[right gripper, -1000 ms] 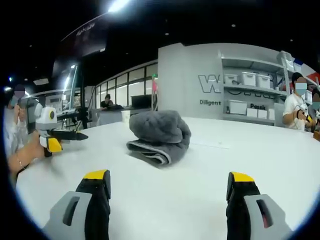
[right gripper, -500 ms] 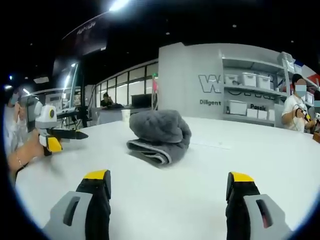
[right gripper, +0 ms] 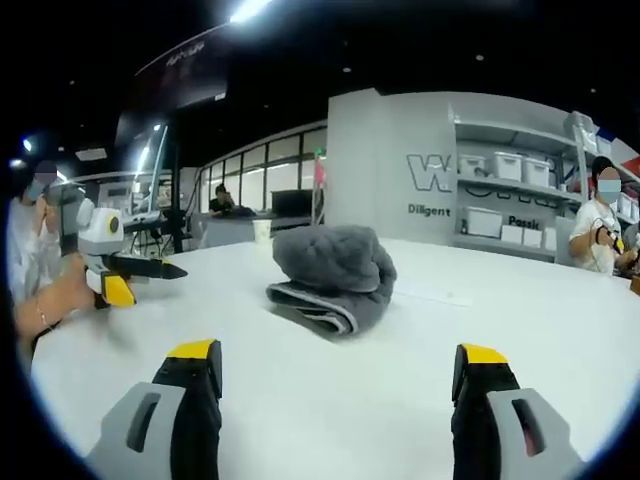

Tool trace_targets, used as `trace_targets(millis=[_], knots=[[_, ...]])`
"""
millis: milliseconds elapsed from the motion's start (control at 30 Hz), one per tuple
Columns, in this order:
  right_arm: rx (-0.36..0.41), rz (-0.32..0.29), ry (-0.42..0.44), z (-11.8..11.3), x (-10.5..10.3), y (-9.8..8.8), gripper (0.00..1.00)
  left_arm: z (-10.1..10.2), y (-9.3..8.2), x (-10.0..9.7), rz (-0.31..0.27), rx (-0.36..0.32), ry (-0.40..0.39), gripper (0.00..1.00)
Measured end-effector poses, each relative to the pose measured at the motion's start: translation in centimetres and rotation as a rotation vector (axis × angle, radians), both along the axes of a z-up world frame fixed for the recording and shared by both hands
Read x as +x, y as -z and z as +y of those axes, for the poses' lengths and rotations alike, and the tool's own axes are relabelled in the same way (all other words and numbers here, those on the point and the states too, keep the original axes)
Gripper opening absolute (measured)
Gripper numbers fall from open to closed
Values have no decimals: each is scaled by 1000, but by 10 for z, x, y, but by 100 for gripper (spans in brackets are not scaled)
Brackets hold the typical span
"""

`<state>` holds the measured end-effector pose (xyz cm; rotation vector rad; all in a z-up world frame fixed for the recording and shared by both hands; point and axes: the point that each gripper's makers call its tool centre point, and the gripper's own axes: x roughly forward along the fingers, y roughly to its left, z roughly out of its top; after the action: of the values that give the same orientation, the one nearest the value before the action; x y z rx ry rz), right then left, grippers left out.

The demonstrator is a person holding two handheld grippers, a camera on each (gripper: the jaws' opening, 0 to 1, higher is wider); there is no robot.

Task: Open the folded towel by lifting each exposed corner and separating the folded layers until the towel lies flat within the target outline without major curled edges

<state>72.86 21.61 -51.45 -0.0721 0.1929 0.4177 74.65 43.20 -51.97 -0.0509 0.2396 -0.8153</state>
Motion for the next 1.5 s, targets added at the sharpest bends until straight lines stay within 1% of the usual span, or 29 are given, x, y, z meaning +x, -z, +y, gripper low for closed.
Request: trace_targets(millis=[133, 300, 467, 567, 700, 767, 833, 900, 1000, 1067, 1133, 1167, 1233, 1267, 1333, 1367, 1400, 1467, 1500], knots=[[-14, 6, -6, 2, 2, 2, 95, -1, 2, 0, -1, 17, 5, 98], [-16, -5, -10, 3, 4, 0, 94, -1, 1, -2, -8, 24, 4, 98], [-5, -23, -18, 3, 9, -6, 90, -1, 1, -2, -9, 24, 0, 98], [18, -30, -23, 4, 11, -10, 89, 0, 0, -1, -17, 26, -4, 97], [18, -31, -17, 4, 17, -9, 88, -1, -1, -1, -17, 22, 4, 97], [18, -32, -21, 7, 18, -10, 88, -2, 0, -2, -19, 27, 7, 97], [23, -33, -29, 11, 18, -12, 88, -2, -1, -3, -37, 51, 2, 97], [29, -49, -31, 17, 15, -17, 88, -2, -2, -3, -41, 52, 4, 97], [34, -63, -22, 21, 23, -20, 87, -3, -2, -3, -35, 43, 10, 97], [17, -73, -4, 27, 28, -18, 87, -3, -1, -3, -33, 44, 9, 97], [-6, -74, 31, 24, 33, -15, 89, -3, -1, -3, -32, 46, 9, 97], [-14, -98, 77, 19, 38, -15, 89, -3, -1, -3, -32, 45, 10, 97], [-41, -112, 91, 19, 43, -14, 91, -3, -2, -4, -34, 42, 11, 97], [-16, -161, 122, 16, 46, -22, 93, -3, -3, -4, -36, 40, 12, 97], [53, -207, 115, 20, 47, -35, 95, -3, -4, -5, -40, 37, 12, 97], [90, -230, 116, 21, 50, -38, 95, -3, -5, -6, -41, 35, 12, 97], [109, -242, 115, 23, 52, -40, 95, -4, -5, -6, -41, 34, 13, 97], [91, -242, 108, 30, 51, -39, 96, -4, -5, -5, -41, 34, 14, 97], [69, -247, 106, 36, 53, -37, 96, -3, -5, -5, -41, 36, 13, 97]])
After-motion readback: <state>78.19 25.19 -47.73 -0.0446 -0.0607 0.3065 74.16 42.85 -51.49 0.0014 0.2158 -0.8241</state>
